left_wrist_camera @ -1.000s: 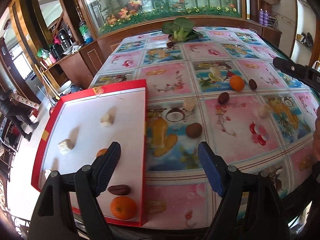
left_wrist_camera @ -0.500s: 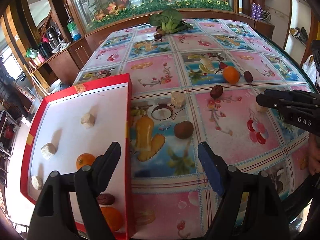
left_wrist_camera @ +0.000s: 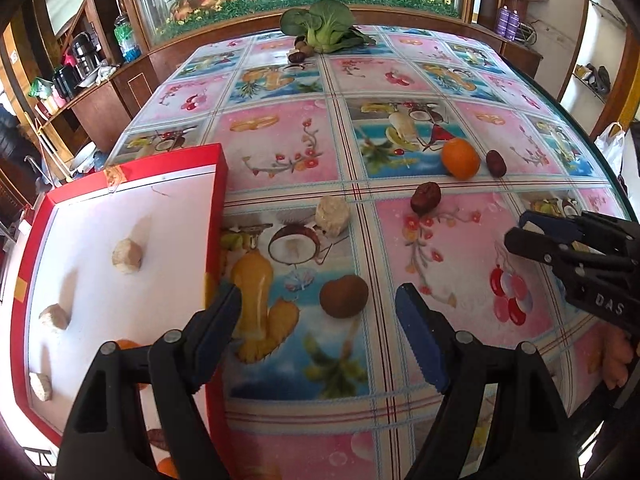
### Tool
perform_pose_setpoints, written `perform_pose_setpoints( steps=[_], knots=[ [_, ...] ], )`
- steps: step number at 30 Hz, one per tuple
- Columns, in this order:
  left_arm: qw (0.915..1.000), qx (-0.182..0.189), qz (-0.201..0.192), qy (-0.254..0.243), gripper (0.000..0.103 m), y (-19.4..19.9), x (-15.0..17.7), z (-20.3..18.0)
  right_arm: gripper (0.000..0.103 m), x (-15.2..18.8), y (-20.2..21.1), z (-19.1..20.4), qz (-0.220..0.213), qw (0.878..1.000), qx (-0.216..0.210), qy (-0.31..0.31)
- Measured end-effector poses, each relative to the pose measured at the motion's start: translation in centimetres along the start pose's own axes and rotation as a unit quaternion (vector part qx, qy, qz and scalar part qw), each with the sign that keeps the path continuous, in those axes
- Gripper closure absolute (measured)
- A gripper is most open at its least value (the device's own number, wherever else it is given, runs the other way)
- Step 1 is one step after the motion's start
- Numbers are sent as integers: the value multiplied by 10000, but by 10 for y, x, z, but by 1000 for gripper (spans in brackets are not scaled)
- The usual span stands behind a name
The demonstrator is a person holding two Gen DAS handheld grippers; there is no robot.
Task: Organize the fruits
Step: 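Grasp a square beige cake with the right gripper while the left gripper grasps a brown kiwi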
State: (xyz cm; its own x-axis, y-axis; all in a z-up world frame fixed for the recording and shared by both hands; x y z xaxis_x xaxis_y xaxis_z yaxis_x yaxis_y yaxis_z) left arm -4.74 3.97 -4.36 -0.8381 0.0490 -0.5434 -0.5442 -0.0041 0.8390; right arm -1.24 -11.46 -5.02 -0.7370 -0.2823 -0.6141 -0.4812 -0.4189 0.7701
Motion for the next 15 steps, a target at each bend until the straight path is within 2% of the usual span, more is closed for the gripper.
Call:
perform_pose_setpoints(
  steps=[6,8,10,12,15],
  knots=[
    [9999,-5,113,-8,24,-10,-2,4,70,4,2,3,101,9997,57,212],
    [9999,64,85,-27,31,-11,-4,3,69,5,2,3,130,9996,47,260],
    [9999,92,127,-37,32,-16,-4,2,69,6,3,3,152,9995,18,285],
    [9996,195,194,-54,45,-20,-3,-1,69,8,5,2,173,9993,-29,327],
    [9994,295,109,-119,48,-19,-5,-7,69,12,9,-2,167,9993,-56,338]
  ],
)
Point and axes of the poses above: each gripper's, at about its wrist camera, not at the fingertips, and y roughly against the way its jaws point, z to its left, x to its underside, the point moved 8 cm from there along -y, roughly the way its jaws point, and after that the axes turned 2 degrees about y, right-handed, at the moved point
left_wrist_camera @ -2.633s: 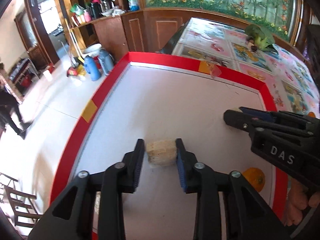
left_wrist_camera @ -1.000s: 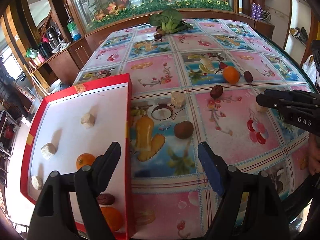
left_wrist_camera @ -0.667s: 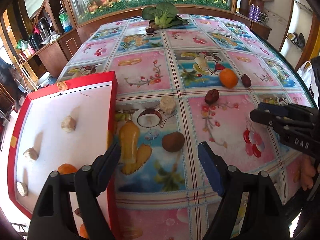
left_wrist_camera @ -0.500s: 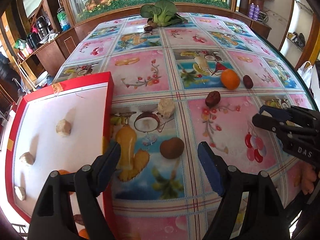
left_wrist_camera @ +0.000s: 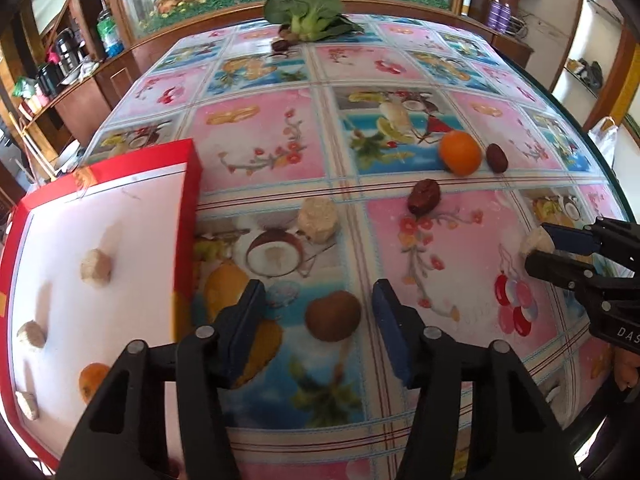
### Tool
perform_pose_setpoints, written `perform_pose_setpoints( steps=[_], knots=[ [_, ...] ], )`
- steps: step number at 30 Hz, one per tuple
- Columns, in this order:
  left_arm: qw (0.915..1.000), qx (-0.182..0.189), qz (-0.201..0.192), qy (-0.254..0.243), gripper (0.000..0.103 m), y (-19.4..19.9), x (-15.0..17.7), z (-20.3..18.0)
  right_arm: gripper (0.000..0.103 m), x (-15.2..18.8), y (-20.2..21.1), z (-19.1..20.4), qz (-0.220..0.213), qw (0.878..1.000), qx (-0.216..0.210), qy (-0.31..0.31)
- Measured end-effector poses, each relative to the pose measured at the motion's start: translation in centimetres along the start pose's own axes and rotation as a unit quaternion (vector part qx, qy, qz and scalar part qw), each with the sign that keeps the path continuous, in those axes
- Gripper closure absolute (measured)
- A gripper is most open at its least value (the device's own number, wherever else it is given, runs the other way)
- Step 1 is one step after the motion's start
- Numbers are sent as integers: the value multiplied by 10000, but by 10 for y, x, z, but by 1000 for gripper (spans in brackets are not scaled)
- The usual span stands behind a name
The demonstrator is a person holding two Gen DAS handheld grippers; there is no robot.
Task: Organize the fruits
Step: 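Grasp a square beige cake with the right gripper while the left gripper grasps a brown kiwi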
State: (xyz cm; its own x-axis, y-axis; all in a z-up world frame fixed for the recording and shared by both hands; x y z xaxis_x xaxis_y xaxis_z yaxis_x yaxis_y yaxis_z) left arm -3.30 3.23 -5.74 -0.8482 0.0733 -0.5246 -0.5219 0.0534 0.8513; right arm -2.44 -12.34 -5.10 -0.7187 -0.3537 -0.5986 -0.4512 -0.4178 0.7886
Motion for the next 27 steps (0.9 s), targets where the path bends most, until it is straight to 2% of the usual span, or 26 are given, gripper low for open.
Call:
perform_pose_setpoints(
  steps=[9,16,18,24,27],
  knots=[
    [9996,163,-176,-119,58,0,-3,-7,69,-1,-1,1,-6,9999,121,-36],
    [9994,220,-235,-116,59,0,-3,-7,69,-7,-6,5,-38,9996,232,-127],
    [9994,224,-241,-105,62,0,-3,-6,75,-7,-6,4,-44,9997,177,-163],
    [9995,236,-225,-59,70,0,-4,-2,75,-9,-4,-1,-128,9985,-267,-462],
    [9994,212,-247,-81,71,0,-4,-2,75,-9,-4,1,-145,9981,-339,-497]
  ],
)
Point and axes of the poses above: each gripper's, at about its wrist camera, not at the fingertips, and y roughly against the way its jaws point, z to its left, x to its underside, the point moved 8 cm from there along -y, roughly the way its jaws point, and after that the axes turned 2 degrees about y, right-handed, at the moved point
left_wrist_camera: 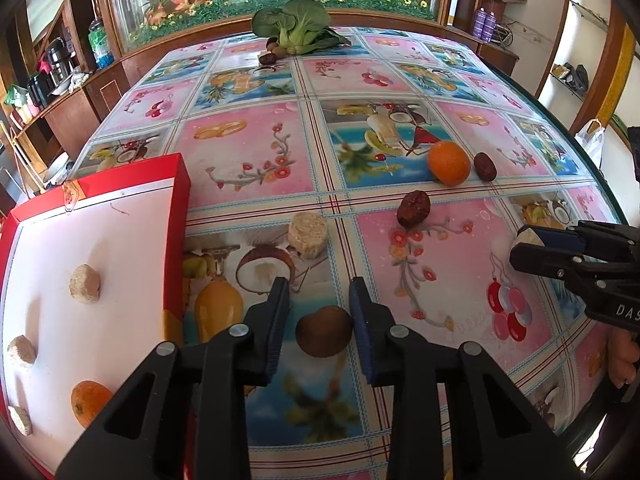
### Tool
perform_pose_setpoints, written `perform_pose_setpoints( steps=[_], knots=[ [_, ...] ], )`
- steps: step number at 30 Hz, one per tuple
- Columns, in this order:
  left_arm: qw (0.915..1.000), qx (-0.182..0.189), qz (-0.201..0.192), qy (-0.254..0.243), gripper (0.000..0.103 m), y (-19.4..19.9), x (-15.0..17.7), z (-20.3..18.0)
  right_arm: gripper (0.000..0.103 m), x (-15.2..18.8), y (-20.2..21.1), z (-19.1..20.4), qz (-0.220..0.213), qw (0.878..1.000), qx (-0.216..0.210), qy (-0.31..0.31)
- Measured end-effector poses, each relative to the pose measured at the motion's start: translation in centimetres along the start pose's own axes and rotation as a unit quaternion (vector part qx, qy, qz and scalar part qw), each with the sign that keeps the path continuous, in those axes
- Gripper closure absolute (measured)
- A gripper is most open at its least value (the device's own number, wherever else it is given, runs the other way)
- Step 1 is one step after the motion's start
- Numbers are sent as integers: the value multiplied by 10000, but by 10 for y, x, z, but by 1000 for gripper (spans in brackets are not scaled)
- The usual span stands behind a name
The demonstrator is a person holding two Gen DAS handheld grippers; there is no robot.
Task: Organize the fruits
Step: 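Grasp a square beige cake with the right gripper while the left gripper grasps a brown kiwi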
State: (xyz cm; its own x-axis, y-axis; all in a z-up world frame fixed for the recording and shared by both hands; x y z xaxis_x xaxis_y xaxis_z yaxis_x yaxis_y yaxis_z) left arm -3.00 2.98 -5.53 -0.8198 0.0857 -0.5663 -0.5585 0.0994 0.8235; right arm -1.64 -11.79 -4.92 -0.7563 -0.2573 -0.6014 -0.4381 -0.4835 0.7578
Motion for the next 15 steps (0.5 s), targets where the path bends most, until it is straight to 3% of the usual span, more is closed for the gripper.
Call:
perform_pose_setpoints(
  steps=[15],
  knots=[
    [9999,-116,14,78,70,7,10,3,75,0,-2,3,15,10000,-16,48]
  ],
)
Point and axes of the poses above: each gripper's, at about its wrist camera, not at the fingertips, and y roughly against the way its jaws point, z to its left, x to its underside, the point moved 8 cm from there along -y, roughly the way its jaws point, and after that the axes turned 2 degrees about y, right-handed, at the moved point
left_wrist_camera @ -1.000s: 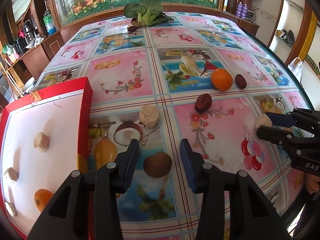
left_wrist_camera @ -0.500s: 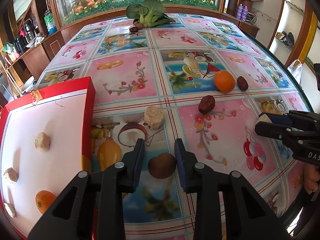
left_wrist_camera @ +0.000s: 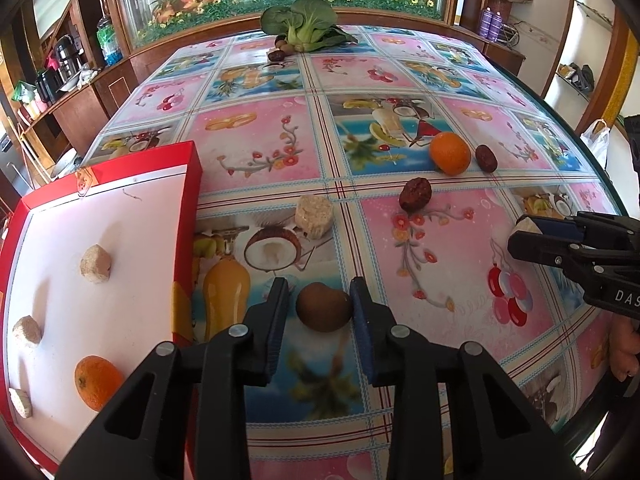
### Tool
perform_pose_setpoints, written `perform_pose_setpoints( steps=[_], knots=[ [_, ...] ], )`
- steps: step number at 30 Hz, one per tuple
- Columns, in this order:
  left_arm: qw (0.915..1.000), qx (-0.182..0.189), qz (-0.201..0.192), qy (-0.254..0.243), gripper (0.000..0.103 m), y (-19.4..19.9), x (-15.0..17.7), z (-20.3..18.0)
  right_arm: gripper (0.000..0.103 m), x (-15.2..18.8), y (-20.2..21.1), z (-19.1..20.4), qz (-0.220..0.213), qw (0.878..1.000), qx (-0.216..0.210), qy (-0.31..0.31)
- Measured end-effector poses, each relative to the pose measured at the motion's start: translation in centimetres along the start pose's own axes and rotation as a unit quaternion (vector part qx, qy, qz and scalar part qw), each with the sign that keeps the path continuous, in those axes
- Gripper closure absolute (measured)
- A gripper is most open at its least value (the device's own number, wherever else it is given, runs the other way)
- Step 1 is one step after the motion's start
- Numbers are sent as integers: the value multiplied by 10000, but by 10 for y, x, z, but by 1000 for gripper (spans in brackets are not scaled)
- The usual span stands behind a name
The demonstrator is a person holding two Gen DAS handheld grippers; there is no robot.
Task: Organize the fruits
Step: 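Grasp a square beige cake with the right gripper while the left gripper grasps a brown kiwi, then carry the cake and kiwi into the red tray and open both grippers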
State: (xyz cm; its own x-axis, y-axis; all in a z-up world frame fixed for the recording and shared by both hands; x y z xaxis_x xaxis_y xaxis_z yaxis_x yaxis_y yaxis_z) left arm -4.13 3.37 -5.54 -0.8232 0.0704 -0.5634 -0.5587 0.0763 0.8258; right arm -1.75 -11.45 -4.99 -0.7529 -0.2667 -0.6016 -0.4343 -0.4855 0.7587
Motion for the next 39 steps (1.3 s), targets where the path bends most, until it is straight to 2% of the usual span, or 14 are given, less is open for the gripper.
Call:
perform_pose_setpoints(
  steps=[5,14,19,23,27,32,35,39],
  knots=[
    [10000,21,-57,-68,74,1,1,-3,75,0,0,0,-5,10000,-25,-9],
    [9998,176,-92,16,74,11,8,-3,75,0,1,3,-20,10000,10,-85],
    [9990,289,-345,10,74,39,11,-4,75,1,-1,28,-68,10000,-45,27],
    [9969,246,-744,15,74,72,11,7,75,-9,-3,62,-134,9997,-108,151],
    [9937,-85,-1099,226,74,102,18,46,75,-26,-5,102,-282,9988,-341,225],
    [9863,-795,-1278,680,74,121,36,117,75,-50,-16,163,-460,9953,-737,426],
    [9796,-1236,-1326,864,74,124,48,150,75,-58,-31,205,-485,9922,-920,683],
    [9763,-1421,-1251,1044,74,118,62,174,75,-55,-54,242,-446,9895,-1098,825]
  ],
)
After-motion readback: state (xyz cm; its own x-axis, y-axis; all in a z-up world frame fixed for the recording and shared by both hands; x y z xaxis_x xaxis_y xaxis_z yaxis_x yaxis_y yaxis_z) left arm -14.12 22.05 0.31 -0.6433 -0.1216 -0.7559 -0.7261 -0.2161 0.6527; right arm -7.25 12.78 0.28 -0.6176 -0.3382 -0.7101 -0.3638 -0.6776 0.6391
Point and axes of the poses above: each gripper's, at about its wrist camera, not at the fingertips, and y roughly against the way its jaws point, z to its left, x to its underside, the point moved 8 cm from there along -y, roughly the way its jaws point, and after that the axes turned 2 degrees about y, right-handed, at the moved point
